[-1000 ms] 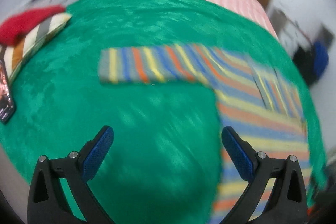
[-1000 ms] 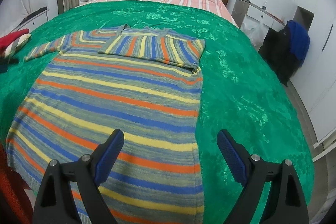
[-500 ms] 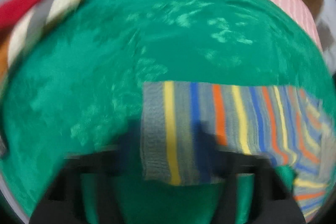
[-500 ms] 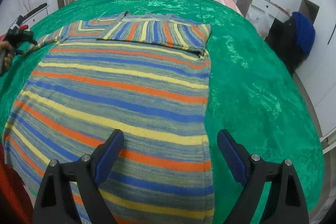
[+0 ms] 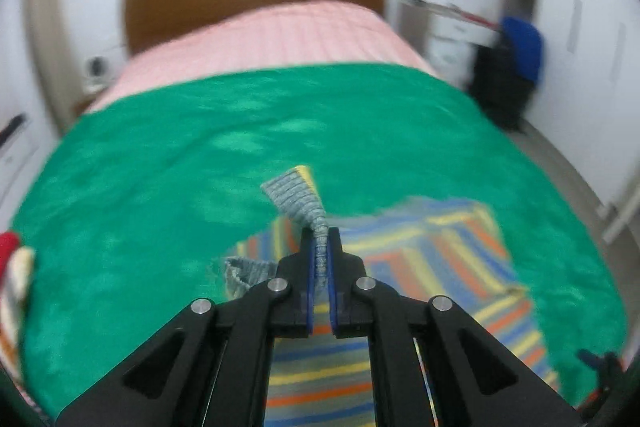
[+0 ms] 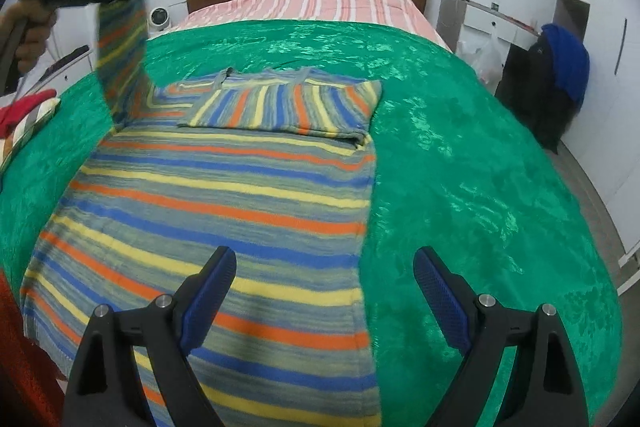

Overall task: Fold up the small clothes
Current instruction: 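Grasp the sweater side edge with the left gripper and fold it inward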

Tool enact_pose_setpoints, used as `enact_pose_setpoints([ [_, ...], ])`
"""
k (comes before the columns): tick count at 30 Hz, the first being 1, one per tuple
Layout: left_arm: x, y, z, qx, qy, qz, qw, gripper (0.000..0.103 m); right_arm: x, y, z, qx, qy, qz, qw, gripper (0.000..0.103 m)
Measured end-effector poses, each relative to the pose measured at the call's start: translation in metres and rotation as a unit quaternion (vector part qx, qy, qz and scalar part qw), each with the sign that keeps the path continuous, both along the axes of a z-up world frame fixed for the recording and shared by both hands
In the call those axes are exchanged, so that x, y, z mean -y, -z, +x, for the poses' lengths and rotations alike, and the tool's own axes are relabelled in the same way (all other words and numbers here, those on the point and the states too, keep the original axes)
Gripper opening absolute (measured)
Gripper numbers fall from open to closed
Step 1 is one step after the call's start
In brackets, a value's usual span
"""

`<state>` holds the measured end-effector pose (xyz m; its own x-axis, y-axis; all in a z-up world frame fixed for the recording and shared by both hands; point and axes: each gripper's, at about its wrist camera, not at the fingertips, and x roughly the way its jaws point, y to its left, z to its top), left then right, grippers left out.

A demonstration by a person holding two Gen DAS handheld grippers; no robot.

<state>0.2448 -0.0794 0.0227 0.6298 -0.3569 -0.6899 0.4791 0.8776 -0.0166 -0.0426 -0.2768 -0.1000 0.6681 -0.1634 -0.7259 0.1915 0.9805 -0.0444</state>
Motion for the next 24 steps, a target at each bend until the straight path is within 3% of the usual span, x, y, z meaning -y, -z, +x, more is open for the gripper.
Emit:
enact_pose_setpoints([
  [1,0.023,0.017,-0.001,-0.024,0.021,0.005,0.9995,0.02,0.003,0.0,-0.001,0.0,0.004,0.003,1.0,0.09],
  [2,0.045,0.04,-0.002,-0.054,0.04,0.013,0.9977,0.055,0.006,0.001,-0.002,0.001,0.008,0.004,1.0,0.09],
  [3,0.06,0.059,-0.004,-0.076,0.049,0.022,0.9957,0.084,0.008,0.002,-0.003,0.001,0.011,0.005,1.0,0.09],
  [4,0.071,0.074,-0.01,-0.087,0.055,0.026,0.9944,0.086,0.011,0.003,-0.004,0.0,0.014,0.008,1.0,0.09],
  [6,0.075,0.092,-0.018,-0.101,0.064,0.02,0.9926,0.084,0.018,0.004,-0.006,0.0,0.02,0.017,1.0,0.09],
  [9,0.048,0.095,-0.006,-0.107,0.044,-0.001,0.9933,0.084,0.035,0.003,-0.013,0.005,0.039,0.034,0.999,0.09],
  [12,-0.006,0.092,0.022,-0.106,-0.033,-0.008,0.9937,0.084,0.052,0.005,-0.013,0.004,0.056,0.062,0.996,0.09],
  [15,-0.07,0.108,0.054,-0.133,-0.123,-0.017,0.9834,0.081,0.061,0.005,-0.008,0.001,0.055,0.107,0.993,0.09],
  [17,-0.094,0.129,0.068,-0.169,-0.145,-0.027,0.9745,0.077,0.059,0.002,-0.001,-0.001,0.031,0.143,0.989,0.09],
  [19,-0.097,0.152,0.074,-0.208,-0.127,-0.044,0.9688,0.062,0.052,-0.007,0.012,0.005,-0.009,0.182,0.983,0.09],
  [20,-0.094,0.159,0.072,-0.214,-0.121,-0.043,0.9683,0.043,0.049,-0.011,0.02,0.008,-0.028,0.201,0.979,0.09],
  [21,-0.089,0.167,0.07,-0.205,-0.115,-0.029,0.9716,0.013,0.047,-0.016,0.031,0.007,-0.046,0.224,0.973,0.089],
  [23,-0.083,0.169,0.061,-0.171,-0.116,-0.002,0.9785,0.008,0.045,-0.019,0.062,-0.007,-0.073,0.28,0.957,0.084],
  [24,-0.086,0.17,0.058,-0.166,-0.123,-0.01,0.9784,0.008,0.045,-0.018,0.076,-0.015,-0.079,0.302,0.95,0.08],
])
